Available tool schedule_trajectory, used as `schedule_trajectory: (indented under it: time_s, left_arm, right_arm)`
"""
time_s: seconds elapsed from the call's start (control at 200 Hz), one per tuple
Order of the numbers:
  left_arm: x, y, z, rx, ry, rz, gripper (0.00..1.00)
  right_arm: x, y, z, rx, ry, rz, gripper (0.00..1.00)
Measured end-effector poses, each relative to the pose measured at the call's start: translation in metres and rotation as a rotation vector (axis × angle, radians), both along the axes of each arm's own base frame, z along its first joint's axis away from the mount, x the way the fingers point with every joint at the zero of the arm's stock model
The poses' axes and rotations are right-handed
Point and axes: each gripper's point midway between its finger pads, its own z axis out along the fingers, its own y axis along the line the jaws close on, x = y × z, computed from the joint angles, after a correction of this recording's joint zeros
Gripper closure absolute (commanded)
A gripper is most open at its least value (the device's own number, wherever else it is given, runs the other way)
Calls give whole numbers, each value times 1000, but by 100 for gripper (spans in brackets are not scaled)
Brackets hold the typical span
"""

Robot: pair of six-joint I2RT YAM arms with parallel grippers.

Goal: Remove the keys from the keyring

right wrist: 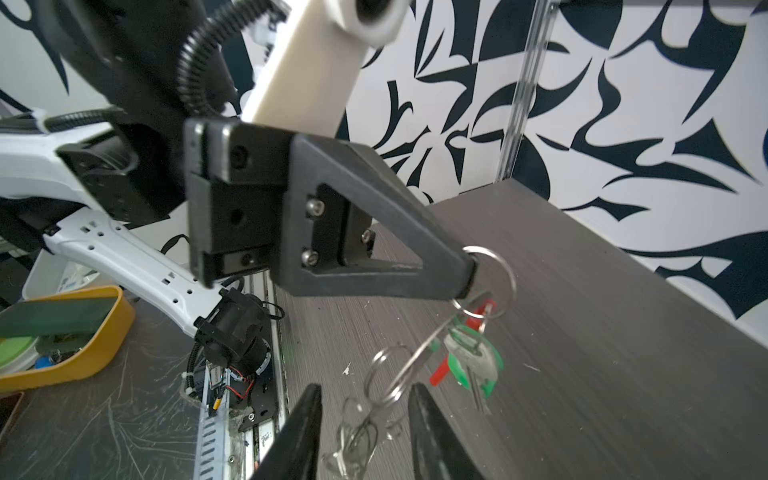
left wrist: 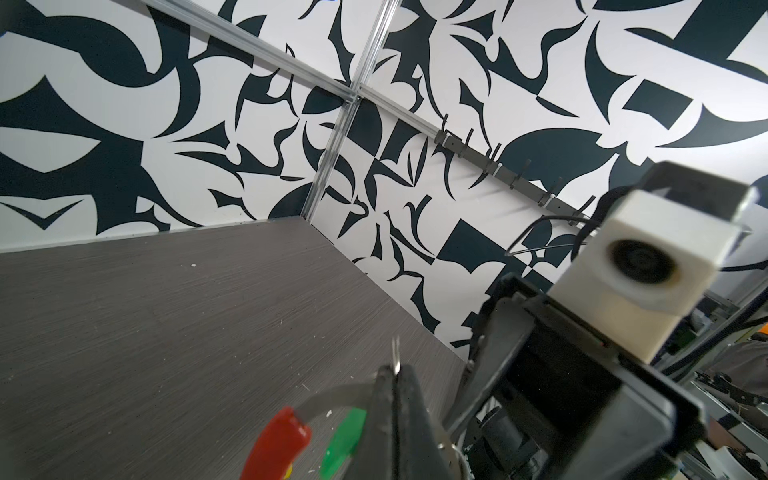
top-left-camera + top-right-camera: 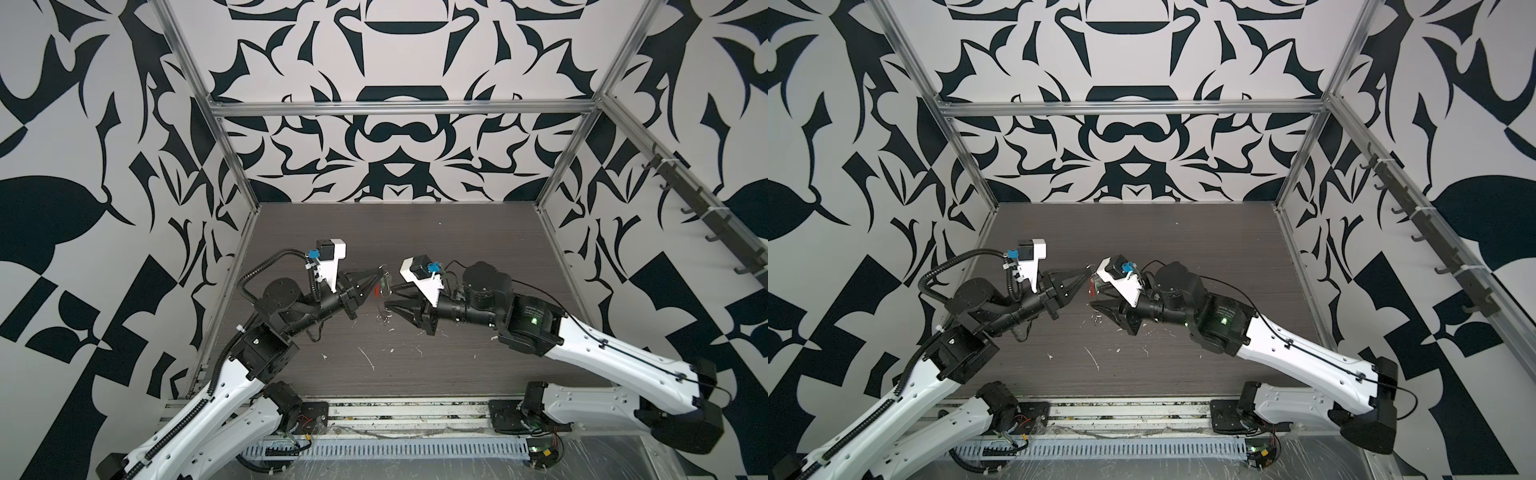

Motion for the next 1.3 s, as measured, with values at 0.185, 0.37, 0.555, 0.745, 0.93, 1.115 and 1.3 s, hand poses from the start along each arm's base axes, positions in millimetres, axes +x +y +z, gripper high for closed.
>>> schedule_trajectory:
  time_s: [0.185, 0.37, 0.555, 0.745, 0.93, 1.115, 1.3]
  left_arm:
    - [-4, 4, 8, -64, -67, 0, 100]
    - [-9, 4, 21, -102, -108, -22, 100]
    - [-15, 3, 28, -125, -124, -52, 100]
    - [-22, 3, 37, -160, -148, -82, 100]
    - [-23, 0, 41, -178, -154, -107, 100]
    - [-25, -2, 43, -189, -161, -125, 100]
    - [-25, -4, 43, -193, -158, -139, 100]
  right_arm:
    - [-6, -25, 18, 61, -49, -38, 60]
    - [10, -40, 27, 106, -49, -122, 58]
    - [50, -50, 43, 240, 75, -113, 58]
    - [49, -26, 50, 293, 202, 50, 57]
    - [36, -18, 62, 345, 257, 158, 57]
    - [26, -14, 78, 380, 267, 219, 62]
    - [21, -5, 78, 373, 290, 250, 70]
